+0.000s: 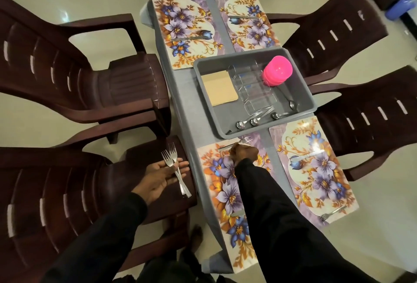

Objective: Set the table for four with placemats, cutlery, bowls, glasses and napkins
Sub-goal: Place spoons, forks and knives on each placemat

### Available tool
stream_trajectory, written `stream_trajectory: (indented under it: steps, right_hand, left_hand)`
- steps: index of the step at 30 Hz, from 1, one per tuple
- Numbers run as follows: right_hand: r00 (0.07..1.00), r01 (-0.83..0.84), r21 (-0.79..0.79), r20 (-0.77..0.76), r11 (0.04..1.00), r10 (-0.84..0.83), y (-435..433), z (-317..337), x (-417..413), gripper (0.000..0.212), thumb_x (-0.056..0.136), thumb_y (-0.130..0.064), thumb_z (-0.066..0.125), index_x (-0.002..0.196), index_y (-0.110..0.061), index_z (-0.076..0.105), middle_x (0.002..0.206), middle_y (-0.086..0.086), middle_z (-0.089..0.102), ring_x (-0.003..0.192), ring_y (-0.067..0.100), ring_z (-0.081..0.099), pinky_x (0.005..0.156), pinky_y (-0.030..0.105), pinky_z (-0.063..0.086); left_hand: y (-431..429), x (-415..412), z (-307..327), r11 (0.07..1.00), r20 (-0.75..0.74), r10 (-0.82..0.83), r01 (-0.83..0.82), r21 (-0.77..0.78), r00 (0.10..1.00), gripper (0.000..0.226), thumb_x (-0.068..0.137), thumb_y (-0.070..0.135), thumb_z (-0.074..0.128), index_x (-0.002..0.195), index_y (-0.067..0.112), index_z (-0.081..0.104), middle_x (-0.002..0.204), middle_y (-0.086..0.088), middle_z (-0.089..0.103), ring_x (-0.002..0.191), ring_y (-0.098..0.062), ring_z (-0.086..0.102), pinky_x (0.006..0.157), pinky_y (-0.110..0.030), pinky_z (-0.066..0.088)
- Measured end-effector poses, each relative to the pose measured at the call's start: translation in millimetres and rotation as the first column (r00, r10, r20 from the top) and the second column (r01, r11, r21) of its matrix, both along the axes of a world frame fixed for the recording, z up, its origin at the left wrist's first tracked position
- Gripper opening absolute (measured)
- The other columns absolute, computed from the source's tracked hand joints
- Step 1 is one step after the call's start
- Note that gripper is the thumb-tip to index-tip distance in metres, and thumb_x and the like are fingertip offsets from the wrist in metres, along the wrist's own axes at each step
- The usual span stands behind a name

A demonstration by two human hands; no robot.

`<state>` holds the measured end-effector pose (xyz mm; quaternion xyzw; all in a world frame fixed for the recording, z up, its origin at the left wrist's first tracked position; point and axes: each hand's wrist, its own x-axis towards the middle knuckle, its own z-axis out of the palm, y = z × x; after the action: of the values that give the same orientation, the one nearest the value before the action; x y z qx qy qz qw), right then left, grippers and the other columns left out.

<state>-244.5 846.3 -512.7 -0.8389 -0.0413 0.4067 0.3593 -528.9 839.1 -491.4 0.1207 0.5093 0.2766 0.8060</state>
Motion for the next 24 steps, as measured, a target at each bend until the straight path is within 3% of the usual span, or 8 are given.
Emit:
stream_trajectory:
  steps: [4, 6, 9, 14, 16, 19, 22, 24]
  right_hand:
    - [0.997, 0.068, 0.133, 0.015, 0.989, -0.071, -23.8, -13.3, -16.2, 0.011, 0.079, -0.002, 0.071, 0.068, -0.005, 0.072, 0.073, 0.015, 0.075, 0.079, 0.038, 0.075, 0.077, 0.054, 0.062]
    - [0.994, 0.070, 0.220, -0.095, 0.973, -0.050, -47.2, 0.9, -40.7, 0.005, 0.084, 0.006, 0.068, 0.084, 0.005, 0.072, 0.079, 0.022, 0.074, 0.074, 0.035, 0.074, 0.071, 0.043, 0.064]
    - [0.969, -0.081, 0.302, -0.201, 0.950, 0.146, -89.1, 25.8, -74.4, 0.011, 0.091, 0.007, 0.061, 0.095, 0.010, 0.070, 0.081, 0.019, 0.072, 0.066, 0.022, 0.069, 0.060, 0.027, 0.059]
    - [0.897, -0.297, 0.421, -0.185, 0.857, 0.401, -151.7, 51.9, -117.6, 0.016, 0.093, -0.015, 0.072, 0.097, 0.001, 0.075, 0.086, 0.011, 0.076, 0.082, 0.024, 0.072, 0.079, 0.036, 0.061]
    - [0.859, -0.342, 0.468, -0.194, 0.815, 0.473, -177.3, 64.8, -133.7, 0.024, 0.093, -0.024, 0.074, 0.099, -0.001, 0.076, 0.088, 0.013, 0.077, 0.077, 0.022, 0.072, 0.071, 0.035, 0.061]
    - [0.842, -0.409, 0.476, -0.134, 0.779, 0.523, -207.6, 79.7, -155.1, 0.025, 0.094, -0.022, 0.073, 0.086, 0.002, 0.073, 0.074, 0.014, 0.070, 0.057, 0.014, 0.061, 0.053, 0.026, 0.051]
    - [0.851, -0.455, 0.452, -0.034, 0.767, 0.525, -230.7, 87.0, -174.5, 0.020, 0.091, -0.020, 0.075, 0.077, -0.006, 0.073, 0.069, 0.008, 0.070, 0.058, 0.013, 0.062, 0.057, 0.028, 0.051]
    - [0.865, -0.441, 0.438, -0.024, 0.783, 0.501, -240.5, 90.8, -184.6, 0.023, 0.092, -0.022, 0.074, 0.081, -0.001, 0.074, 0.070, 0.007, 0.071, 0.063, 0.015, 0.064, 0.061, 0.031, 0.052]
  left_hand:
    - [-12.1, -1.4, 10.6, 0.999, 0.000, -0.026, 0.026, 0.023, 1.000, 0.029, 0.098, -0.002, 0.058, 0.126, -0.011, 0.058, 0.117, -0.025, 0.072, 0.108, -0.038, 0.072, 0.083, -0.040, 0.063]
    - [-24.0, -2.0, 19.9, 0.998, -0.003, -0.052, 0.052, 0.035, 0.999, 0.030, 0.098, -0.001, 0.058, 0.126, -0.011, 0.058, 0.117, -0.025, 0.072, 0.109, -0.037, 0.071, 0.083, -0.040, 0.063]
    - [-48.3, -2.8, 33.6, 0.993, -0.009, -0.103, 0.103, 0.049, 0.995, 0.029, 0.099, -0.001, 0.057, 0.126, -0.011, 0.058, 0.119, -0.025, 0.071, 0.111, -0.037, 0.070, 0.086, -0.041, 0.062]
    - [-105.0, -5.6, 53.8, 0.974, -0.025, -0.201, 0.202, 0.098, 0.979, 0.030, 0.097, 0.000, 0.060, 0.124, -0.014, 0.059, 0.119, -0.029, 0.070, 0.112, -0.041, 0.069, 0.091, -0.045, 0.060]
    - [-131.3, -11.8, 60.1, 0.964, -0.031, -0.239, 0.241, 0.116, 0.971, 0.030, 0.096, 0.000, 0.063, 0.121, -0.015, 0.062, 0.118, -0.032, 0.068, 0.113, -0.045, 0.067, 0.090, -0.046, 0.061]
    - [-165.4, -26.6, 63.0, 0.955, -0.040, -0.267, 0.270, 0.125, 0.963, 0.030, 0.093, 0.001, 0.066, 0.118, -0.015, 0.065, 0.115, -0.035, 0.068, 0.110, -0.048, 0.067, 0.093, -0.050, 0.059]
    - [-193.8, -43.8, 68.3, 0.962, -0.071, -0.228, 0.236, 0.136, 0.971, 0.025, 0.094, -0.001, 0.064, 0.116, -0.014, 0.065, 0.112, -0.033, 0.070, 0.106, -0.044, 0.070, 0.092, -0.048, 0.059]
    - [-204.5, -58.3, 70.3, 0.970, -0.082, -0.188, 0.198, 0.140, 0.979, 0.024, 0.096, -0.003, 0.060, 0.117, -0.012, 0.065, 0.113, -0.031, 0.071, 0.105, -0.040, 0.072, 0.089, -0.043, 0.061]
